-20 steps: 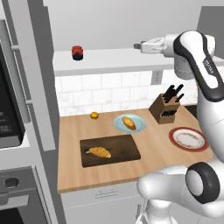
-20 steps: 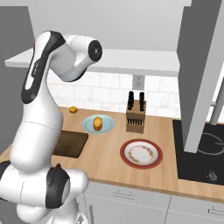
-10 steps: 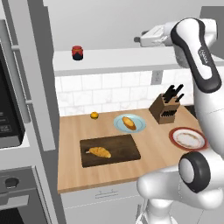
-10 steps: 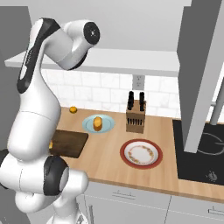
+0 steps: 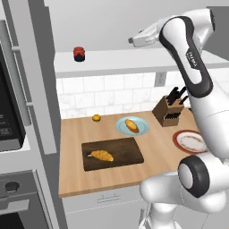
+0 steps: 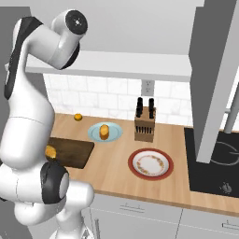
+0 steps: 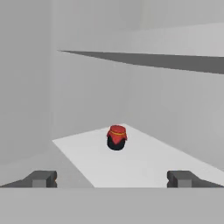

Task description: From the different types of pastries on the counter, select a croissant and place it on the cutting board. Then retrieve a jar of jam from the cabinet and place it alongside the croissant on the cutting board.

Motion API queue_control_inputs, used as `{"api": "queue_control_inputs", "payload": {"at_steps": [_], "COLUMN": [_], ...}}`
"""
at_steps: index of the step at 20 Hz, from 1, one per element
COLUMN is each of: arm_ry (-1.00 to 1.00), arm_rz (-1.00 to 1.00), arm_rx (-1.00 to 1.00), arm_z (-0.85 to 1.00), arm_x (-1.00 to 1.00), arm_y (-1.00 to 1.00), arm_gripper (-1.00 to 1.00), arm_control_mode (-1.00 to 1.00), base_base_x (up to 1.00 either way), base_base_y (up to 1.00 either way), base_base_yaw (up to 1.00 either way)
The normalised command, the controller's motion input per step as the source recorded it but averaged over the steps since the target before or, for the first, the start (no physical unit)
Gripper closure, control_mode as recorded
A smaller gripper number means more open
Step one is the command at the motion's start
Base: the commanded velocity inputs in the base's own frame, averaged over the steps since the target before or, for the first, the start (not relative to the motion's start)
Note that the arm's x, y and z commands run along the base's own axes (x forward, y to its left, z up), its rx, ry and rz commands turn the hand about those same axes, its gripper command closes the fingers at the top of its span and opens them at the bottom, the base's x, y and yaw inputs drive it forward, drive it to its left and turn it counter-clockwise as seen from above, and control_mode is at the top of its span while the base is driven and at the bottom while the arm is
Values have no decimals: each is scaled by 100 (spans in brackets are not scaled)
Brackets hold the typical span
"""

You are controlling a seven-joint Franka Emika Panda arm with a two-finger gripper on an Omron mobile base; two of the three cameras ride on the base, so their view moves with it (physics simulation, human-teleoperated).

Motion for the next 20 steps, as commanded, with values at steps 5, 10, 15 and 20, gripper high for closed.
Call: {"api": "queue_control_inputs", "payload": {"at_steps": [5,10,15,20], "arm_ry": [0,3,7,1], "arm_rz": [-7,-2,-14,-7], "arm_rx": [-15,-2,-10,-3], "arm_z": [-36,0,-6,0], "arm_x": [24,23,82,20], "arm_y": [52,4,29,12], "arm_gripper": [-100,-100,-100,-100], "arm_control_mode": [-100,-100,-100,-100], "base_base_x": [0,0,0,0], "base_base_y": [0,0,0,0], "base_base_yaw": [0,0,0,0]}}
